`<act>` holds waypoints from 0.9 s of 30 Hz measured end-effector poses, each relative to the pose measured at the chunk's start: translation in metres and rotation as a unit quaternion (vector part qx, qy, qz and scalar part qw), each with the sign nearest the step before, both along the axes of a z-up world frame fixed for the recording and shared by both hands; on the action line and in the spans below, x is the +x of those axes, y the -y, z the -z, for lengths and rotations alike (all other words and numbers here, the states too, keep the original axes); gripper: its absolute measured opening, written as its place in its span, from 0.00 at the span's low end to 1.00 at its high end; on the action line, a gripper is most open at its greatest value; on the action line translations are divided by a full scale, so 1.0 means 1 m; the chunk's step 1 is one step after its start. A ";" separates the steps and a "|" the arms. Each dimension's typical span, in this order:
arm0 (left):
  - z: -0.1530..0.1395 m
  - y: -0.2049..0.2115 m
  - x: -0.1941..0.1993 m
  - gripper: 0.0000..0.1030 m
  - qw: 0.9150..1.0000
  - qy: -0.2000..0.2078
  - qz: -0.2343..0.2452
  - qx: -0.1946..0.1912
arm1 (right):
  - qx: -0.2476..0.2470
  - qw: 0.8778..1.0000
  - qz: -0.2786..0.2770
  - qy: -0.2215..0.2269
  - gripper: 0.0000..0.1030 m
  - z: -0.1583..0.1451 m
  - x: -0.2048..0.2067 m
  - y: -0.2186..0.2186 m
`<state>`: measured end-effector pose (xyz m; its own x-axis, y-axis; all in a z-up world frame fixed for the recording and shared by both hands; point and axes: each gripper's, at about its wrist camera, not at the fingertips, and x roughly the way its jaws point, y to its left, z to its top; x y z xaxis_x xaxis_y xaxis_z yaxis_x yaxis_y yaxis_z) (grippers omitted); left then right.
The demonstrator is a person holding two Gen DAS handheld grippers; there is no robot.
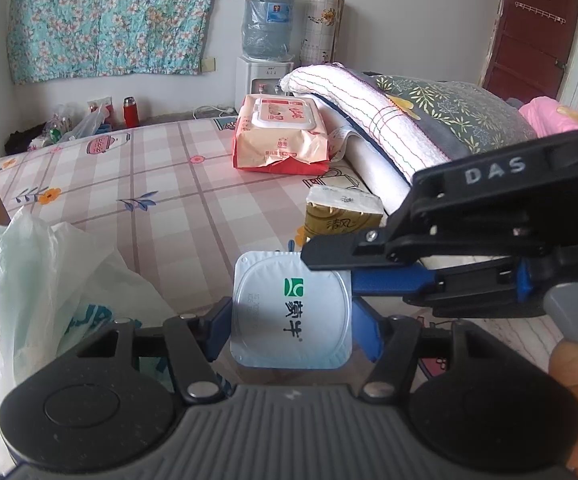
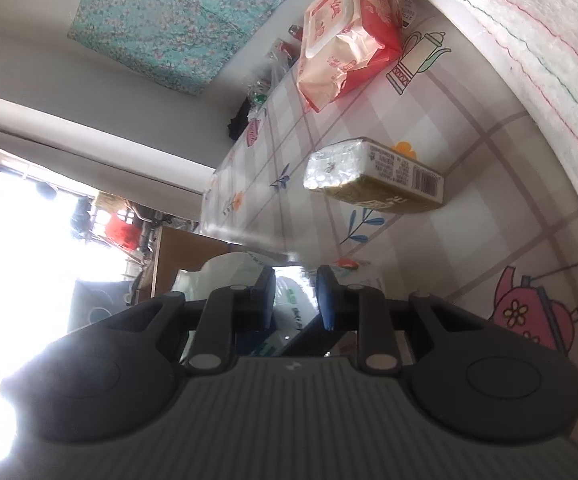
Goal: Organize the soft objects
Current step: 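Close the right tool on the yogurt cup rim and lift it, then carry the yogurt cup with the right tool over the box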
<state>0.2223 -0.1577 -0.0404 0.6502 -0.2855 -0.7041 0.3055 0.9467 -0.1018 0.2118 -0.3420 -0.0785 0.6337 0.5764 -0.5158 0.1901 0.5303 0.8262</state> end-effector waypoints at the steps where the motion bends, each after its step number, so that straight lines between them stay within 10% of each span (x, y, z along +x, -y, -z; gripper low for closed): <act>1: 0.000 -0.001 -0.001 0.62 1.000 -0.002 0.003 -0.006 | -0.005 1.000 0.003 -0.001 0.23 -0.002 -0.003 -0.001; 11: -0.010 -0.005 -0.028 0.62 0.999 -0.004 0.024 -0.028 | 0.007 1.000 0.021 -0.005 0.23 -0.015 -0.035 -0.002; 27: -0.113 -0.107 -0.087 0.61 0.991 0.113 -0.049 -0.056 | -0.009 0.990 -0.072 0.120 0.23 -0.136 -0.033 -0.101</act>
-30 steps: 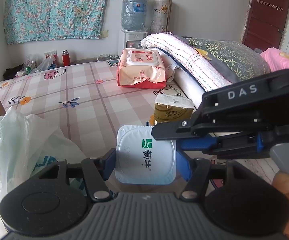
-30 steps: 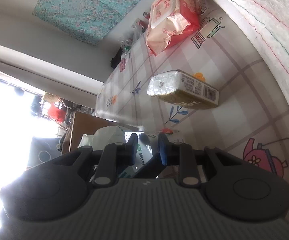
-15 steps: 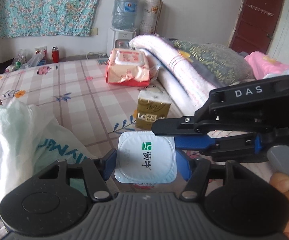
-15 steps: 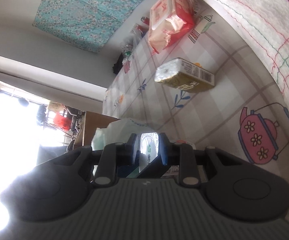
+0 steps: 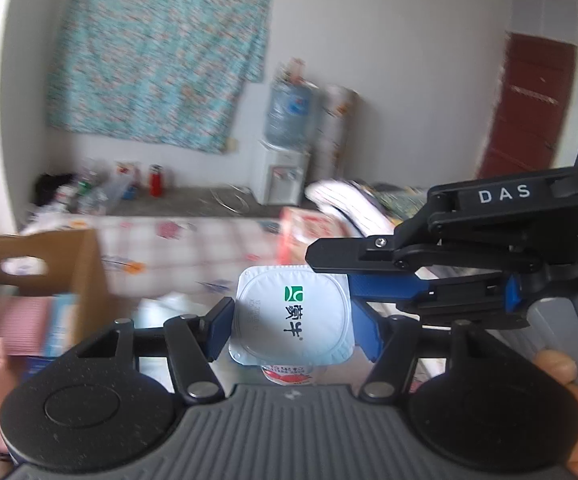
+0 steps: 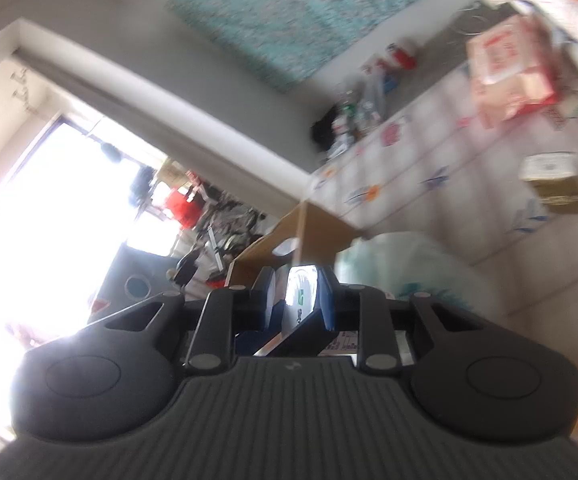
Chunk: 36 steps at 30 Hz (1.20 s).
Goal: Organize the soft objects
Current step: 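Carry the yogurt cup with the right tool over the box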
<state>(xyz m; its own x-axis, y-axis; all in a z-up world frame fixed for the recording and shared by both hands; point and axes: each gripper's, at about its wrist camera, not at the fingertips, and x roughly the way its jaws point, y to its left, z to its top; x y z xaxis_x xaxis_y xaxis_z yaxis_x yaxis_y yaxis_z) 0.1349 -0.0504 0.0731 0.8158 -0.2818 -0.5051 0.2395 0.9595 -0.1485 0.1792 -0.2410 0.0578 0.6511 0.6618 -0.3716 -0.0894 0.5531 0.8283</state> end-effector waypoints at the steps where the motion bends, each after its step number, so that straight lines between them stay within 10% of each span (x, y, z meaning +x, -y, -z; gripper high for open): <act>1: -0.003 -0.012 -0.005 0.61 1.000 0.003 -0.011 0.001 | 0.001 1.000 -0.014 0.004 0.23 -0.004 0.003 -0.013; 17: 0.041 -0.158 -0.046 0.61 0.981 -0.116 -0.153 -0.035 | -0.054 0.976 -0.198 -0.074 0.23 0.033 0.019 -0.209; 36: 0.098 -0.182 -0.029 0.62 0.965 -0.209 -0.143 -0.067 | -0.136 0.966 -0.200 -0.087 0.44 0.041 0.022 -0.229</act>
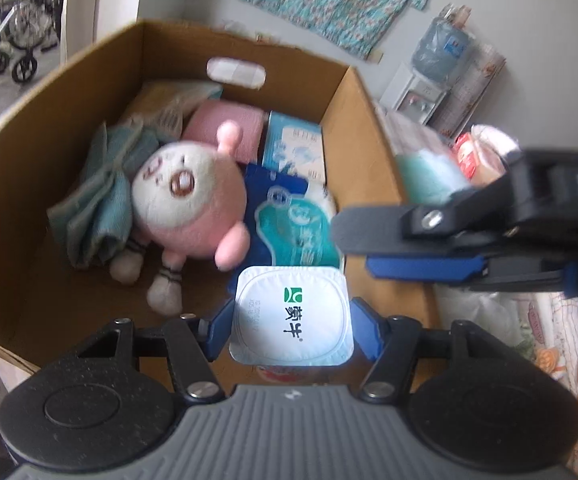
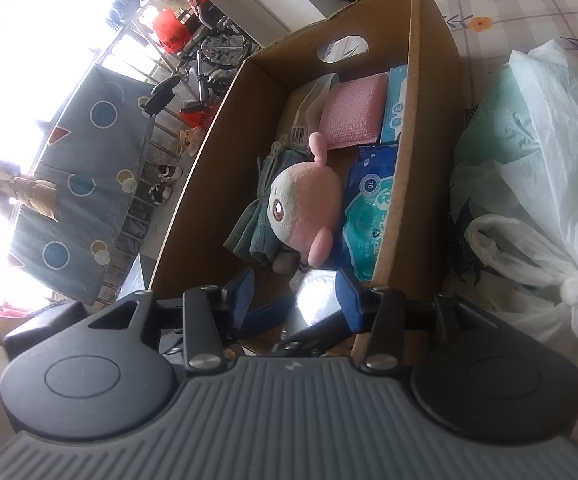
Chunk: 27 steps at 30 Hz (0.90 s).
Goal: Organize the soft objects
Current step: 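Carry the yogurt cup with the right tool over the box, then lower the cup beside the wipes pack and open the right tool, then move the right tool back to the orange-and-white striped cloth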
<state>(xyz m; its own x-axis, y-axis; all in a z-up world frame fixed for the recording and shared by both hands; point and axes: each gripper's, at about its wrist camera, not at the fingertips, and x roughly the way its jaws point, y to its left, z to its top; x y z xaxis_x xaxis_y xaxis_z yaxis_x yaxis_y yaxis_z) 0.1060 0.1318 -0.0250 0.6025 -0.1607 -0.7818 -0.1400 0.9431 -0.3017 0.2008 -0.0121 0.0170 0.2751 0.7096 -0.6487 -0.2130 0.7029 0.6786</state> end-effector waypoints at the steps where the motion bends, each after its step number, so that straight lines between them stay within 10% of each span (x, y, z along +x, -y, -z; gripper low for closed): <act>1: 0.003 0.001 0.002 0.61 1.000 -0.002 0.005 0.008 | 0.001 1.000 0.001 0.001 0.44 0.000 0.000 0.001; 17: -0.036 0.006 -0.018 0.74 0.995 0.095 -0.012 0.032 | 0.054 0.998 0.029 0.026 0.49 -0.012 -0.017 0.025; 27: -0.067 0.065 -0.027 0.83 0.979 0.182 0.082 0.048 | 0.096 0.985 0.130 0.063 0.50 -0.029 -0.054 0.108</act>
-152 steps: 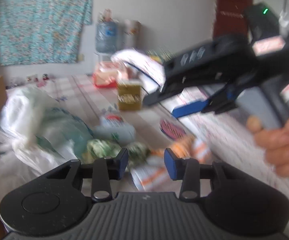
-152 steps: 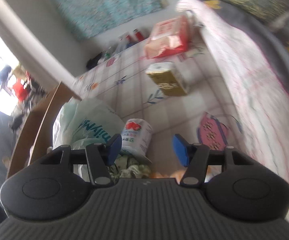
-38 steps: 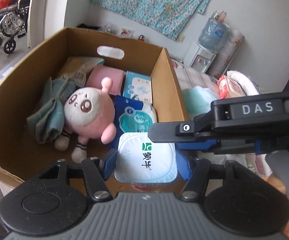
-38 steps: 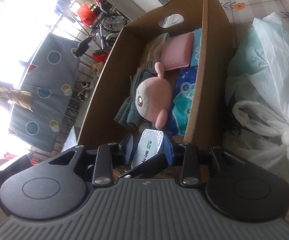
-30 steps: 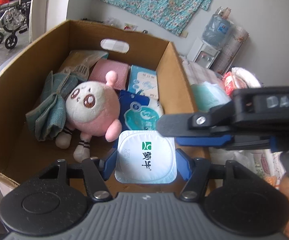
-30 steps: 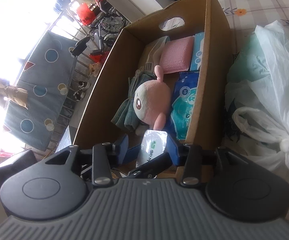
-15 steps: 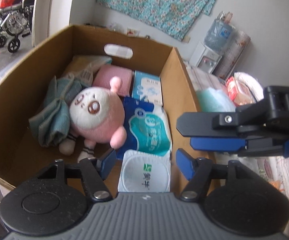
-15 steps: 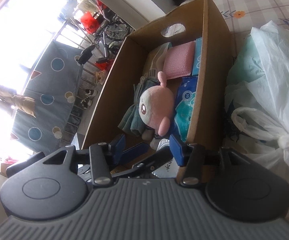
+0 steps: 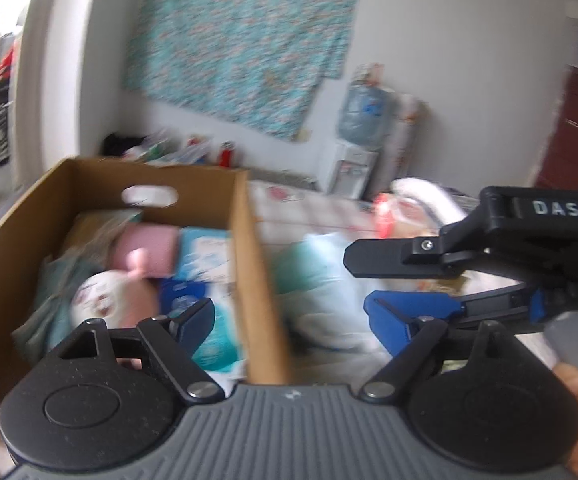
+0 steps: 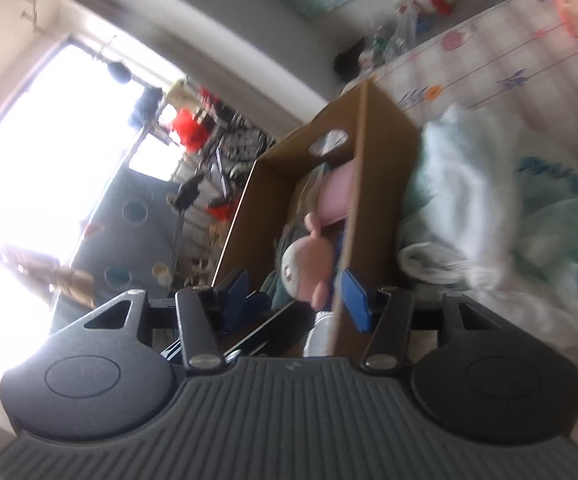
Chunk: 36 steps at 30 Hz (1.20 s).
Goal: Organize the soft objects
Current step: 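Move the right tool back to the orange-and-white striped cloth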
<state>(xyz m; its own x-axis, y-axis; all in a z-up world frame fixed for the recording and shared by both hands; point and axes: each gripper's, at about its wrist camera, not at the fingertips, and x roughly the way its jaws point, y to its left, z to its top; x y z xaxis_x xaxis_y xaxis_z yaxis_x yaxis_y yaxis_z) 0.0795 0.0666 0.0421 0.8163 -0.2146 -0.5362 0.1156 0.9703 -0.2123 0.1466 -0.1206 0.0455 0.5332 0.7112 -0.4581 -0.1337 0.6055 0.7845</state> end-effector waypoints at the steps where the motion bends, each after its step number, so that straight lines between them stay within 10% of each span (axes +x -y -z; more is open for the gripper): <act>1: 0.000 0.009 0.000 0.83 1.000 0.005 0.015 0.002 | 0.001 1.000 0.018 0.001 0.50 0.000 -0.006 0.013; 7: 0.014 0.079 -0.004 0.82 0.992 0.024 0.115 0.050 | -0.031 0.989 0.143 0.001 0.50 0.006 -0.053 0.099; 16: 0.065 0.173 -0.006 0.67 0.969 -0.005 0.232 0.090 | -0.173 0.937 0.300 -0.048 0.52 0.040 -0.117 0.190; 36: 0.121 0.214 0.027 0.50 0.960 -0.119 0.233 0.096 | -0.193 0.934 0.279 -0.113 0.54 0.110 -0.081 0.199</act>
